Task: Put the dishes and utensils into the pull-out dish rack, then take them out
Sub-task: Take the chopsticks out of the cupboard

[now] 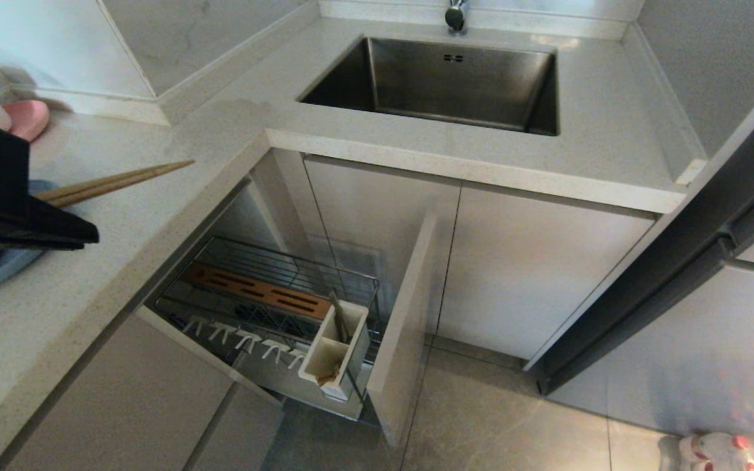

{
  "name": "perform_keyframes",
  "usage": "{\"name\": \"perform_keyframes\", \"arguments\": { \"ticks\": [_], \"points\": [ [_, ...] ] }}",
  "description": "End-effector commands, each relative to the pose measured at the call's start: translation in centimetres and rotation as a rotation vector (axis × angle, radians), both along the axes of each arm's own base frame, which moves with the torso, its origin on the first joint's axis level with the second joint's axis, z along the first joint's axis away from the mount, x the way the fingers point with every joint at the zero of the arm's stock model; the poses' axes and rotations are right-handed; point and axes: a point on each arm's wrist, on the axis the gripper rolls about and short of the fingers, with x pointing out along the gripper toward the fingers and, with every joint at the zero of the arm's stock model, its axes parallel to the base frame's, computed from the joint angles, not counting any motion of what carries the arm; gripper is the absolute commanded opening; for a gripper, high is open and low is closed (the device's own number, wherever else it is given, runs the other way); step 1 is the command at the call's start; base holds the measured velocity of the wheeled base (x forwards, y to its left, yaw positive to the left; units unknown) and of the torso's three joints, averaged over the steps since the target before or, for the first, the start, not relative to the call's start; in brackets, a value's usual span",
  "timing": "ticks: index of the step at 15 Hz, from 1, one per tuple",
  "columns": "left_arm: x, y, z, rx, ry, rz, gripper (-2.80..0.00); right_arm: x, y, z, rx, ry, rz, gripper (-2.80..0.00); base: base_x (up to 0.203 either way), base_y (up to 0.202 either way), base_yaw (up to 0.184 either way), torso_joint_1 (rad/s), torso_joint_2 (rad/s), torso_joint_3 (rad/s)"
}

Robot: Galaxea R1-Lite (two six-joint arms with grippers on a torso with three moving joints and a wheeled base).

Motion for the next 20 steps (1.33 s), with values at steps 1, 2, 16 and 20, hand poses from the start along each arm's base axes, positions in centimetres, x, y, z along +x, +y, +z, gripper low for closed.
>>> {"name": "perform_keyframes", "arguments": {
  "ticks": [1,2,16,20],
  "points": [
    [-0.6,0.7,0.5,-0.001,-0.032,0.047,-2.8,0.0,0.0,0.0,0.0,0.001,0.0,-2.8,0.0,0.0,0.0,0.0,0.0,0.0],
    [-0.6,1.0,0.6,0.003,-0.045,0.079,-2.8,0.0,0.0,0.0,0.0,0.0,0.0,-2.8,0.0,0.0,0.0,0.0,0.0,0.0],
    [16.8,7.8,-1.4,0.068,-0.317,0.632,-2.8,0.0,0.0,0.0,0.0,0.001,0.0,-2.8,0.0,0.0,0.0,0.0,0.0,0.0],
    [21.0,8.1,-3.1,0.0,-0.388,0.676,-2.8,0.0,0.0,0.0,0.0,0.001,0.0,-2.8,0.0,0.0,0.0,0.0,0.0,0.0]
  ]
}}
